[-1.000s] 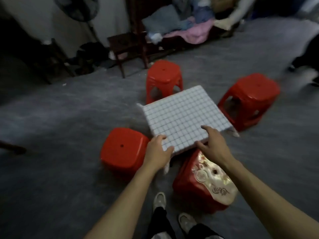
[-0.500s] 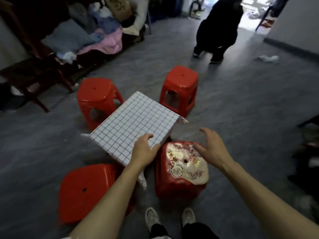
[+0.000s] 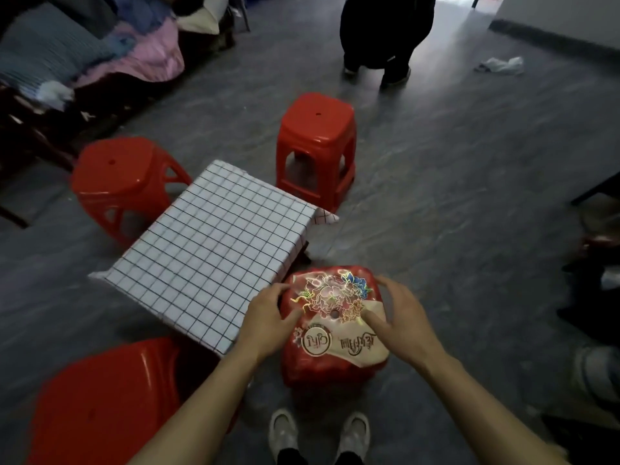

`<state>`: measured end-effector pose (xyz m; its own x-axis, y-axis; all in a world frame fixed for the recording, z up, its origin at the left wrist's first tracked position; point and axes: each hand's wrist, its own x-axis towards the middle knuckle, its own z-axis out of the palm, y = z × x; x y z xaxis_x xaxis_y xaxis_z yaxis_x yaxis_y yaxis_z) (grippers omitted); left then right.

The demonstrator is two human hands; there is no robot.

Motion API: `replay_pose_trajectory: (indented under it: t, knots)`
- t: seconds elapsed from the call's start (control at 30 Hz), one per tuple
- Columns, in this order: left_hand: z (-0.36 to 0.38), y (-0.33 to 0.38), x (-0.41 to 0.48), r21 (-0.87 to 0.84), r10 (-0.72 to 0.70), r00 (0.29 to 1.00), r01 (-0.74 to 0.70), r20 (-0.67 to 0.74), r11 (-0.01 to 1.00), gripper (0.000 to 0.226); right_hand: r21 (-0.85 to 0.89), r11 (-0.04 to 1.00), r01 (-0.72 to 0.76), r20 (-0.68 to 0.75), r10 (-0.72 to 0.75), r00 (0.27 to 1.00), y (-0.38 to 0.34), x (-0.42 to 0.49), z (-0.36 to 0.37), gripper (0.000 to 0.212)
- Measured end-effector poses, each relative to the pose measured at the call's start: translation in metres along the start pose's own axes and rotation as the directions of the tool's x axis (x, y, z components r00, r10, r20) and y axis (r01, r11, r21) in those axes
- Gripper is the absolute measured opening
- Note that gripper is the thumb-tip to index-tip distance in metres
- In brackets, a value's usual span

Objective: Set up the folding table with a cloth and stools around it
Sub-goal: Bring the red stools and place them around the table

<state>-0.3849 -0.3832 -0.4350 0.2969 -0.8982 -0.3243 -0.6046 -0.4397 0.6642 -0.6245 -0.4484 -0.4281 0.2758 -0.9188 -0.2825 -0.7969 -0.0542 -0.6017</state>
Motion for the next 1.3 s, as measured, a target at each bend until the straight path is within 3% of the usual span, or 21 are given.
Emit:
replay_pose_trajectory:
  t: [0.1, 0.33, 0.53, 0.8, 1.0, 1.3]
  knots:
    - [0.039, -0.03, 0.031, 0.01, 0.03, 0.997, -0.031, 0.065, 0.999, 0.055, 0.017, 0.999, -0.04, 0.011, 0.04, 0.999, 0.036, 0.017, 0.033, 0.072]
    - [0.116, -0.103, 0.087, 0.086, 0.05, 0.997, -0.054, 0.05, 0.995, 0.061, -0.04, 0.993, -0.111, 0.005, 0.111, 0.994, 0.109, 0.063, 0.114, 0.074]
    - [0.167, -0.151, 0.106, 0.155, -0.099, 0.994, 0.091, 0.049, 0.984, 0.08, -0.093, 0.964, -0.25, 0.061, 0.256, 0.965, 0.146, 0.097, 0.164, 0.096]
    - [0.181, -0.153, 0.111, 0.156, -0.153, 0.985, 0.139, 0.08, 0.978, 0.091, -0.107, 0.942, -0.318, 0.119, 0.33, 0.936, 0.164, 0.117, 0.175, 0.11]
    - [0.196, -0.159, 0.113, 0.141, -0.259, 0.954, 0.239, 0.149, 0.961, 0.114, -0.071, 0.95, -0.306, 0.13, 0.313, 0.941, 0.178, 0.122, 0.179, 0.121]
    - [0.196, -0.143, 0.13, 0.196, -0.221, 0.968, 0.195, 0.12, 0.961, 0.122, -0.009, 0.939, -0.345, 0.095, 0.344, 0.934, 0.187, 0.119, 0.181, 0.129]
